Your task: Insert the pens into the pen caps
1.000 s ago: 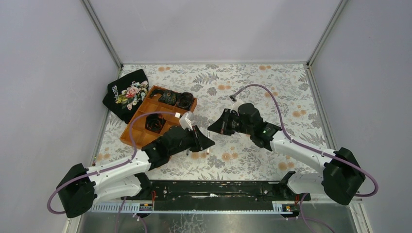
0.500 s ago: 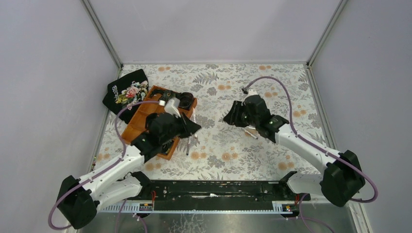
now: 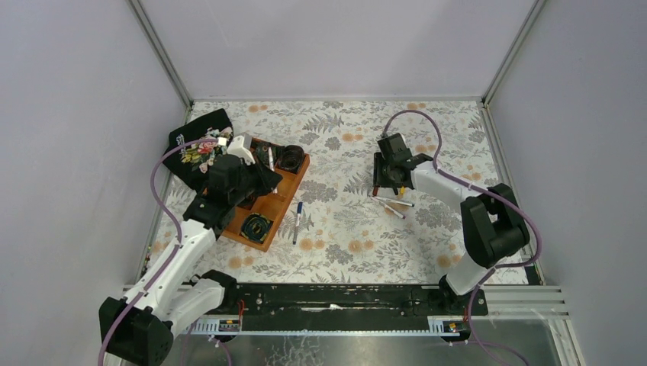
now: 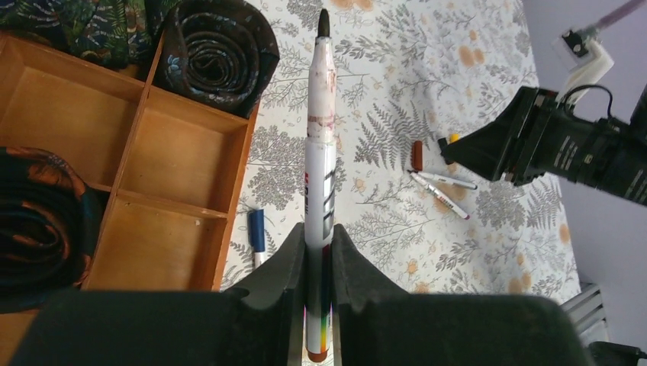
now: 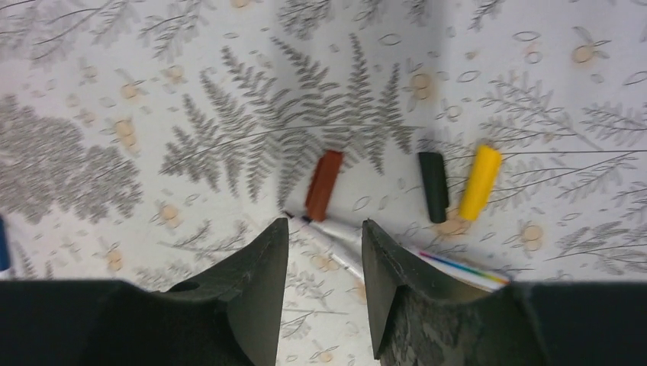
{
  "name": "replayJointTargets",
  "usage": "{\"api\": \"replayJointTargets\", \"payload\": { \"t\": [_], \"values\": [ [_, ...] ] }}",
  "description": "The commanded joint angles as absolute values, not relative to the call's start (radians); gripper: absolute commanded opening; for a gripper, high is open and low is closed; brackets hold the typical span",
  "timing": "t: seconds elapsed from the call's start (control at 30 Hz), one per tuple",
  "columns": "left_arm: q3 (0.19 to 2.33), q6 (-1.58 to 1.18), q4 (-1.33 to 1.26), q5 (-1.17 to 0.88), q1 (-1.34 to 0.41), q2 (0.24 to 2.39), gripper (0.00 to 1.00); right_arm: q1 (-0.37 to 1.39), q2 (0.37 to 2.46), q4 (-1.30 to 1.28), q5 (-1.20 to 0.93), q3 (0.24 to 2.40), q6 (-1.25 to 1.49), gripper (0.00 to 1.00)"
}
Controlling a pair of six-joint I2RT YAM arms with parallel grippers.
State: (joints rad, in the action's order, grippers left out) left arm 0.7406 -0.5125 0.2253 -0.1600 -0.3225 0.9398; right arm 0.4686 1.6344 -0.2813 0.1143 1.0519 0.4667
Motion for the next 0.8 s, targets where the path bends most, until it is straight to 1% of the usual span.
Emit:
{"api": "replayJointTargets", "payload": {
  "t": [0.0, 0.17, 0.37, 0.6, 0.77],
  "values": [
    [0.754, -0.451, 0.246, -0.156, -0.309, 0.943, 0.0, 0.419, 1.678, -0.312, 0.189, 1.124, 0.377, 0.46],
    [0.754, -0.454, 0.237, -0.16, -0.302, 0.943, 0.0, 0.379, 1.747, -0.329, 0.206, 1.154, 0.323, 0.43],
    [0.747, -0.463, 0.228, -0.174, -0.291, 0.945, 0.0, 0.369, 1.818, -0.341, 0.18, 1.188, 0.286, 0.37],
    [0.744, -0.467, 0.219, -0.185, -0.282, 0.943, 0.0, 0.368, 1.861, -0.345, 0.174, 1.204, 0.262, 0.29],
    [0.738, -0.472, 0.211, -0.195, -0.277, 0.943, 0.0, 0.368, 1.884, -0.358, 0.177, 1.203, 0.254, 0.27]
  ]
}}
